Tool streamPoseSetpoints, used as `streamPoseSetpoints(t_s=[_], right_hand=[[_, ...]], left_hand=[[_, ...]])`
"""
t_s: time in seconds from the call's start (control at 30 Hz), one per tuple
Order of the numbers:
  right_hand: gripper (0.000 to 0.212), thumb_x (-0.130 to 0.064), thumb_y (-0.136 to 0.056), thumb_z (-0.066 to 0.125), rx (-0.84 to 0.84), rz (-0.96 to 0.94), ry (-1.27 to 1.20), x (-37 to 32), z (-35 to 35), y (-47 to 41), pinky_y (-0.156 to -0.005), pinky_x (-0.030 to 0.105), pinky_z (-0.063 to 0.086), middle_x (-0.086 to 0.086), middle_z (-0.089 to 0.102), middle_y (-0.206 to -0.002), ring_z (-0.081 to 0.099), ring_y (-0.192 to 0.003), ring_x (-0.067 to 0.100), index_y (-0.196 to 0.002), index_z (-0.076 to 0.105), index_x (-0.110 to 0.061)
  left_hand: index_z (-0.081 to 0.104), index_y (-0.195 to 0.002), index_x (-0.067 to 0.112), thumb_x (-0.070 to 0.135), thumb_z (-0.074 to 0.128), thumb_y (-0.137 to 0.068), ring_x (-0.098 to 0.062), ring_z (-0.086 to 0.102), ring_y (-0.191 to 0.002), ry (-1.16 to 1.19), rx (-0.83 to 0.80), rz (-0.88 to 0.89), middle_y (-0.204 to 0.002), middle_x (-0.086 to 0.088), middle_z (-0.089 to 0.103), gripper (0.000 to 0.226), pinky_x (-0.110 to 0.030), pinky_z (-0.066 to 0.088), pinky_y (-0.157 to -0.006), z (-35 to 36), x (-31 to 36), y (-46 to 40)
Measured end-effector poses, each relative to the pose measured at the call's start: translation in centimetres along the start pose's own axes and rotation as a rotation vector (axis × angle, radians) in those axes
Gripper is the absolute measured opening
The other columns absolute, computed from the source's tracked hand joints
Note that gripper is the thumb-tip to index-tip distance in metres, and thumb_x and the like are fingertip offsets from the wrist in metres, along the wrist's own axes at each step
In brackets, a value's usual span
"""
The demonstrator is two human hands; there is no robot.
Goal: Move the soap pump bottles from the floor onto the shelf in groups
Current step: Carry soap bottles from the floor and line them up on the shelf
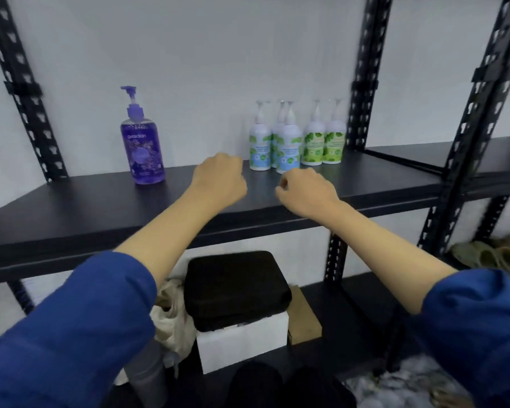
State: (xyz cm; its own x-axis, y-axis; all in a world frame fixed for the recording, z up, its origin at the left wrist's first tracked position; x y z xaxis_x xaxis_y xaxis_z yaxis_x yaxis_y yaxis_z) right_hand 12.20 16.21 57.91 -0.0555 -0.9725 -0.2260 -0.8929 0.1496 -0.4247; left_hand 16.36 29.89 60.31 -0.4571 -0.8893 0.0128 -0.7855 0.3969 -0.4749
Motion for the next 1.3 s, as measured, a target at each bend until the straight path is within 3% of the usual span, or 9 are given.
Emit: streamPoseSetpoints(t_s=[0.13,0.27,0.4,0.63,0.7,0.9,1.07,1.2,1.3], right_hand=[[0.028,-0.026,-0.093,0.046,0.074,0.105,0.058,5.8,-2.2,5.1,-0.067,0.033,0.042,0.013,0.063,-0.101,0.055,-0.086,0.031,-0.103,0.063,-0.006],[0.027,-0.022,-0.092,0.045,0.122,0.230,0.117,11.5,-2.6,10.7,-0.060,0.032,0.043,0.012,0.066,-0.093,0.058,-0.078,0.030,-0.100,0.065,-0.005],[0.027,-0.021,-0.093,0.044,0.134,0.350,0.167,16.5,-0.9,16.3,-0.066,0.041,0.052,0.012,0.063,-0.093,0.059,-0.083,0.032,-0.094,0.064,-0.003],[0.026,-0.019,-0.095,0.042,0.109,0.582,0.245,23.0,5.9,26.4,-0.064,0.035,0.042,0.011,0.060,-0.096,0.055,-0.091,0.031,-0.096,0.062,-0.004],[0.025,-0.018,-0.096,0.041,0.094,0.688,0.216,24.7,8.5,29.6,-0.064,0.033,0.035,0.010,0.060,-0.098,0.054,-0.094,0.029,-0.099,0.061,-0.003],[0.026,-0.013,-0.083,0.040,0.056,1.034,0.046,29.0,17.2,40.5,-0.062,0.042,0.046,0.011,0.061,-0.086,0.057,-0.081,0.035,-0.088,0.063,-0.001],[0.028,-0.006,-0.085,0.055,0.081,1.395,-0.043,30.7,21.8,50.5,-0.064,0.034,0.037,0.014,0.059,-0.103,0.054,-0.094,0.035,-0.112,0.057,-0.001],[0.028,-0.008,-0.086,0.060,0.178,1.673,-0.135,32.0,24.6,56.6,-0.077,0.037,0.038,0.016,0.055,-0.108,0.051,-0.101,0.035,-0.110,0.052,0.001],[0.034,-0.005,-0.082,0.065,0.356,1.862,-0.150,32.6,25.7,60.4,-0.084,0.033,0.036,0.015,0.052,-0.108,0.051,-0.103,0.034,-0.112,0.049,0.002]], left_hand=[[0.059,-0.107,0.005,0.014,0.045,-0.091,-0.036,0.055,-0.095,0.099,0.075,0.196,-0.107,-0.015,0.059,0.023,-0.034,0.037,-0.066,1.3,7.8,1.6],[0.058,-0.109,0.007,0.016,0.045,-0.093,-0.033,0.056,-0.097,0.196,0.103,0.413,-0.106,-0.012,0.060,0.023,-0.038,0.042,-0.069,4.0,15.0,3.4],[0.060,-0.108,0.006,0.013,0.045,-0.093,-0.032,0.058,-0.096,0.290,0.041,0.591,-0.104,-0.012,0.061,0.023,-0.041,0.049,-0.071,8.7,21.2,5.4],[0.060,-0.114,0.010,0.015,0.043,-0.096,-0.029,0.059,-0.095,0.412,-0.176,0.813,-0.109,-0.008,0.062,0.025,-0.039,0.052,-0.071,17.8,29.1,9.2],[0.060,-0.116,0.013,0.015,0.043,-0.096,-0.026,0.059,-0.097,0.418,-0.254,0.859,-0.111,-0.006,0.061,0.026,-0.036,0.049,-0.070,20.8,31.0,10.2],[0.062,-0.113,0.017,0.020,0.045,-0.096,-0.026,0.059,-0.102,0.430,-0.611,0.990,-0.113,-0.003,0.059,0.024,-0.035,0.048,-0.079,30.7,36.5,14.4],[0.059,-0.123,0.017,0.019,0.050,-0.093,-0.025,0.053,-0.116,0.393,-0.987,1.134,-0.126,-0.005,0.056,0.031,-0.037,0.044,-0.095,39.6,41.1,21.2],[0.050,-0.135,0.016,0.017,0.053,-0.092,-0.024,0.048,-0.125,0.400,-1.166,1.181,-0.137,-0.003,0.050,0.042,-0.034,0.041,-0.098,44.2,44.4,27.4],[0.039,-0.143,0.016,0.017,0.055,-0.091,-0.023,0.043,-0.130,0.419,-1.271,1.194,-0.144,-0.003,0.043,0.054,-0.032,0.038,-0.102,46.9,46.1,31.9]])
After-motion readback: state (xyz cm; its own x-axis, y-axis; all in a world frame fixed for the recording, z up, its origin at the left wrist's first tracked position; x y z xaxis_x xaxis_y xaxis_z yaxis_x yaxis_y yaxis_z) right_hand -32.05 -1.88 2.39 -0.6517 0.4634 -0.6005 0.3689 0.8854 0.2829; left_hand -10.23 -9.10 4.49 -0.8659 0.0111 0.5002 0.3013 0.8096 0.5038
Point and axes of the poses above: each hand's wrist, its own y-axis away from the middle knuckle, its own z-axis out of the palm, x = y × z, the point moved 6 cm from there along -y, towards the middle knuckle
